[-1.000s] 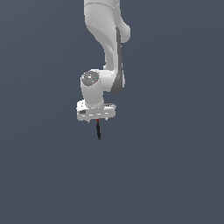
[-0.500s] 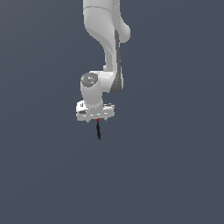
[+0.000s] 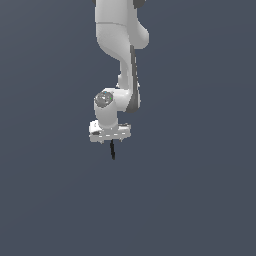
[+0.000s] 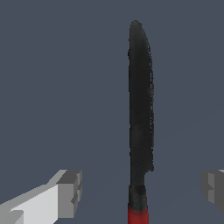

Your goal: Pick up the object and move it to a goal position.

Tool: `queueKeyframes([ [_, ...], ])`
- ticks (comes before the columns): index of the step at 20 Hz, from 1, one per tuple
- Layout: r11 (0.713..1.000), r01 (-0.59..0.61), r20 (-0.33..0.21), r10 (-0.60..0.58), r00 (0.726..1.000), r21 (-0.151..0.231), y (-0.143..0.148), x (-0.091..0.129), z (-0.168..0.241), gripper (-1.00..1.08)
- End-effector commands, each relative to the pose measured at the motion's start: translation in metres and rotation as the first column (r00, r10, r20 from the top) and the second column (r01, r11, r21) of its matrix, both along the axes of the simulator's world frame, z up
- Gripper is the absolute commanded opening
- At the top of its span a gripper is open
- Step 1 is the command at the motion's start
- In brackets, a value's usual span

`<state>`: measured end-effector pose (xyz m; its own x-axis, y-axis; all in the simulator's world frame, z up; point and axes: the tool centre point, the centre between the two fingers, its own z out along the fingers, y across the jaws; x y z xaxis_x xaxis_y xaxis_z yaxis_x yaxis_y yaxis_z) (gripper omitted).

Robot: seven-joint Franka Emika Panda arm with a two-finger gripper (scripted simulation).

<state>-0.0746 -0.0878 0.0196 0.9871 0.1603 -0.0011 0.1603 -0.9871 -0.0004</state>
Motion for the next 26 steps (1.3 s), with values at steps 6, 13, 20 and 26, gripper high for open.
queueKeyframes([
  [6, 1.000, -0.001, 0.001, 0.001, 1.000, 0.000, 0.000, 0.001, -0.012, -1.00],
  [13, 1.000, -0.001, 0.001, 0.001, 1.000, 0.000, 0.000, 0.001, -0.012, -1.00],
  [20, 1.000, -0.002, 0.002, 0.002, 1.000, 0.000, 0.006, 0.002, -0.008, -1.00],
  [26, 1.000, -0.002, 0.002, 0.002, 1.000, 0.000, 0.035, 0.012, 0.000, -1.00],
])
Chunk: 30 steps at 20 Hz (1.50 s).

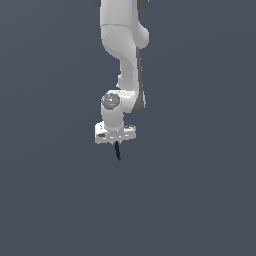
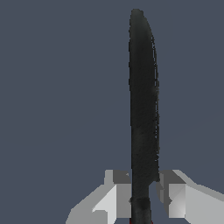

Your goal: Pick up the object and move it to a goal position.

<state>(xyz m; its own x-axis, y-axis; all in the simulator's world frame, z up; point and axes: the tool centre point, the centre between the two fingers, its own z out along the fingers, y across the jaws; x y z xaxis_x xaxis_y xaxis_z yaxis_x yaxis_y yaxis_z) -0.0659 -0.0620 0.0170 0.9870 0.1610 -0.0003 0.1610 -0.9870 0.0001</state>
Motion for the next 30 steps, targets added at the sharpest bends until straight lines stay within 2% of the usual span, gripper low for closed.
queueKeyframes([
  [1, 1.000, -0.001, 0.001, 0.001, 1.000, 0.000, 0.017, 0.006, 0.005, -1.00],
  [19, 1.000, 0.000, 0.000, 0.000, 1.000, 0.000, 0.205, 0.070, 0.061, -1.00],
  [24, 1.000, 0.000, 0.000, 0.000, 1.000, 0.000, 0.236, 0.083, 0.071, -1.00],
  [30, 1.000, 0.000, 0.000, 0.000, 1.000, 0.000, 0.256, 0.092, 0.076, -1.00],
])
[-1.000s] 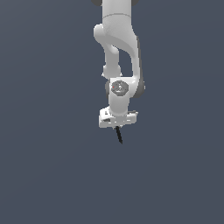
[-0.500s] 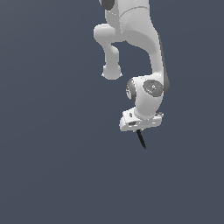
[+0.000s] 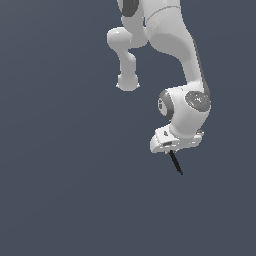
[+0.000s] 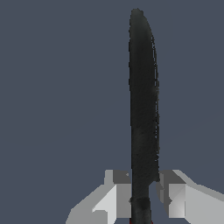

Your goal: Pick up the object and move it to a goal position.

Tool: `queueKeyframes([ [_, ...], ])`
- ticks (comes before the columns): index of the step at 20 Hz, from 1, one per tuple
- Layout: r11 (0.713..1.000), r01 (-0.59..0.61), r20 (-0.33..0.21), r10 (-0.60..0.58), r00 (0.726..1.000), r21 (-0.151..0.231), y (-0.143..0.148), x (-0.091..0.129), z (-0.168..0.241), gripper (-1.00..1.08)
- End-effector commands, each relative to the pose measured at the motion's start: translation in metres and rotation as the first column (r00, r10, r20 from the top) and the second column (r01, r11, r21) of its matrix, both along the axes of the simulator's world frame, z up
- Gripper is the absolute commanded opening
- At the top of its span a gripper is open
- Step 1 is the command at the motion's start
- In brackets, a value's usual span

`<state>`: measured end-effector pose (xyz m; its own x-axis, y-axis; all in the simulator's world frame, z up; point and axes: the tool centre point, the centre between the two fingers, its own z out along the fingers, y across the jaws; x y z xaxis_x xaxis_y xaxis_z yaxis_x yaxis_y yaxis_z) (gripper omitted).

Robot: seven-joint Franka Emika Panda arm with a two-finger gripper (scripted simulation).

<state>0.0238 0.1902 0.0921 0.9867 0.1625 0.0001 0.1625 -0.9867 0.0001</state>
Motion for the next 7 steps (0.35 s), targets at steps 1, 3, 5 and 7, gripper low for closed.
queueKeyframes([
  [1, 1.000, 0.001, 0.000, -0.001, 1.000, 0.000, 0.0052, 0.0029, 0.0018, -1.00],
  [3, 1.000, 0.001, 0.000, -0.001, 1.000, 0.000, 0.0070, 0.0040, 0.0023, -1.00],
  [5, 1.000, 0.001, 0.000, -0.001, 1.000, 0.000, 0.0071, 0.0044, 0.0023, -1.00],
  [7, 1.000, 0.001, 0.000, -0.001, 1.000, 0.000, 0.0062, 0.0043, 0.0020, -1.00],
])
